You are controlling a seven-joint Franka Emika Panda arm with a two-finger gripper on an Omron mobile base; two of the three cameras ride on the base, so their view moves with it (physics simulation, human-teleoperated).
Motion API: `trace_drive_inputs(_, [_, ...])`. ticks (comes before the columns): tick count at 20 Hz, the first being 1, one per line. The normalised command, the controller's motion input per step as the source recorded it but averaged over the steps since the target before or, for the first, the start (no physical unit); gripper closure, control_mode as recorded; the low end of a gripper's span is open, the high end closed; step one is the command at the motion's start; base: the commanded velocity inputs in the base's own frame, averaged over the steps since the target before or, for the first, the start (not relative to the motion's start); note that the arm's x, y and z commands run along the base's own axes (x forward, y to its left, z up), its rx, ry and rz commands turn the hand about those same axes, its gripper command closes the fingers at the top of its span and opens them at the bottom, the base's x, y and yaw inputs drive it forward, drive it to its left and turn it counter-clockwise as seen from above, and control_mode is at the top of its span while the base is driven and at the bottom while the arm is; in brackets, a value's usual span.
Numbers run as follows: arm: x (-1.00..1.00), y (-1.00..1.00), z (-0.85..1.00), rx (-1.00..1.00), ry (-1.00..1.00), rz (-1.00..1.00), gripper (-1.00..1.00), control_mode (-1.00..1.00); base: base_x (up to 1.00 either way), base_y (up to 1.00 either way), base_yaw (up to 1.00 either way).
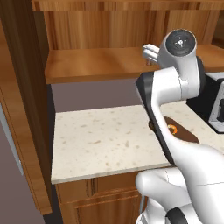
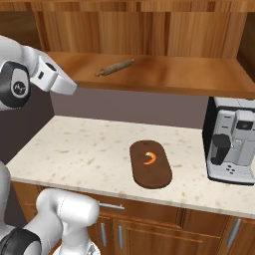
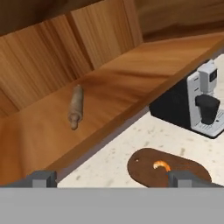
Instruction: Open the cabinet, retrieve the rolling pin, and place it next to the meat on the cutting board to prepare for tenderizing.
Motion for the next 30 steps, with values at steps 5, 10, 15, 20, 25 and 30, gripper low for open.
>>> trace_drive_inputs(5, [0.38, 0.0, 0.06, 0.09, 0.06, 0.05, -1.0, -1.0, 0.0, 0.0, 0.0])
trace_drive_inputs(10, [0.26, 0.0, 0.0, 0.0, 0.09, 0.03, -1.0, -1.0, 0.0, 0.0, 0.0])
trace_drive_inputs(15, [0.19, -0.07, 0.0, -0.06, 0.06, 0.06, -1.0, -1.0, 0.0, 0.0, 0.0])
trace_drive_inputs(20, [0.26, -0.13, 0.0, -0.02, 0.04, 0.11, -1.0, -1.0, 0.0, 0.0, 0.0])
trace_drive_inputs(25, [0.19, -0.1, -0.01, -0.01, 0.0, 0.13, -1.0, -1.0, 0.0, 0.0, 0.0])
trace_drive_inputs(30, [0.22, -0.03, -0.04, 0.0, 0.0, 0.11, -1.0, -1.0, 0.0, 0.0, 0.0])
